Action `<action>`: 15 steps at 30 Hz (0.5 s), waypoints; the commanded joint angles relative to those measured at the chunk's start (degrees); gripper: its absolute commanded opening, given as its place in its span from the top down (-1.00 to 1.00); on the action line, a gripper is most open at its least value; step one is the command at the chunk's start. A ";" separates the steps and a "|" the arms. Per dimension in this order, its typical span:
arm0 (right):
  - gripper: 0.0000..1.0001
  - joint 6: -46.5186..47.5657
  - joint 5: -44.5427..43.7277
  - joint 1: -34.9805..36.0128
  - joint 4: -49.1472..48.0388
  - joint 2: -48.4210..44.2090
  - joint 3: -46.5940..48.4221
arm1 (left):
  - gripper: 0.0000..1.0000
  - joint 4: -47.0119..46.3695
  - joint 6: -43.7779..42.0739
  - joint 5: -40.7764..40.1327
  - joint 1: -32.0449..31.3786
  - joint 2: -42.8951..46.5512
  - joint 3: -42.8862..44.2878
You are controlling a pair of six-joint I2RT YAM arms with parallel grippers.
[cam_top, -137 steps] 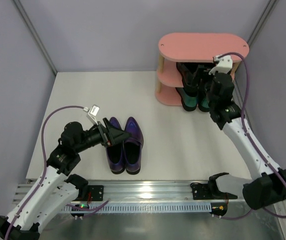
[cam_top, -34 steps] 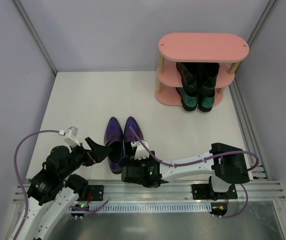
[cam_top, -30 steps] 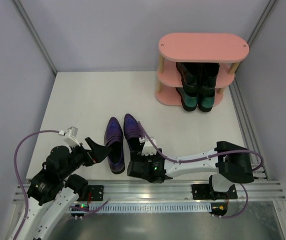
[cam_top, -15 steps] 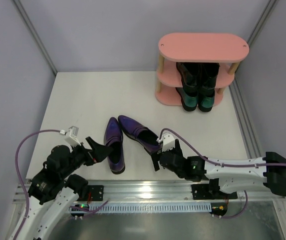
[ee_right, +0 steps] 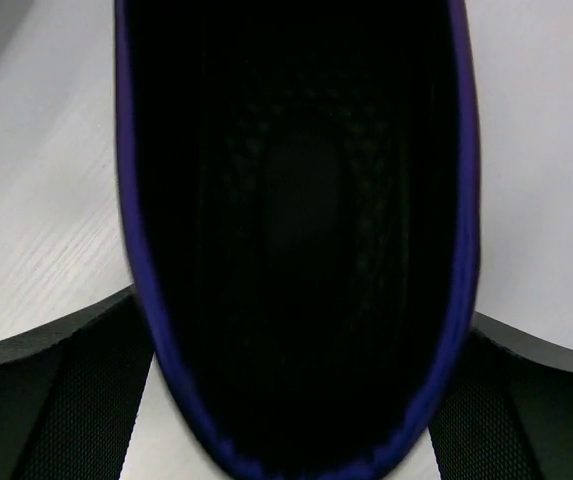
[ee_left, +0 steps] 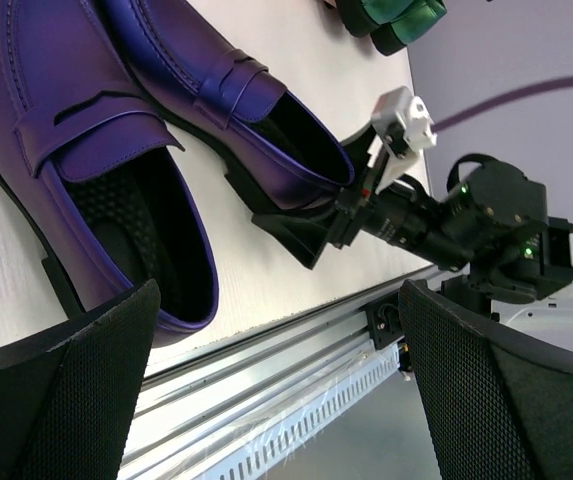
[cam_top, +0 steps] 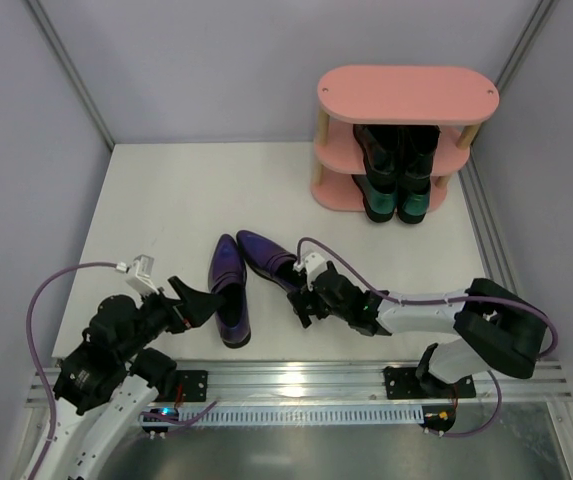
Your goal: Place and organize the shoes onto the shoe shelf
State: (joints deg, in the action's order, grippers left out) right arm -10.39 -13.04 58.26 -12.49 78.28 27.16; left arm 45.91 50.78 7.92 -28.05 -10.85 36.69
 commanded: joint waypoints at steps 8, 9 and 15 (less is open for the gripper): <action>-0.95 2.92 7.68 -2.27 -10.19 12.24 9.23 | -0.99 0.76 -0.42 -1.33 -0.07 1.71 0.67; -0.96 3.01 7.24 -2.45 -9.92 13.38 10.27 | -0.99 0.67 -0.51 -1.24 -0.07 1.71 0.41; -0.05 0.82 5.13 -4.29 -10.09 16.20 10.29 | -0.99 0.41 -0.60 -1.42 0.02 2.06 -0.04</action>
State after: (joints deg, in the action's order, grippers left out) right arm -7.46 -9.08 55.07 -18.70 93.30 36.97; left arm 46.61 50.72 7.46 -28.03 -9.52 36.69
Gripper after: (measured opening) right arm 0.708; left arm 0.996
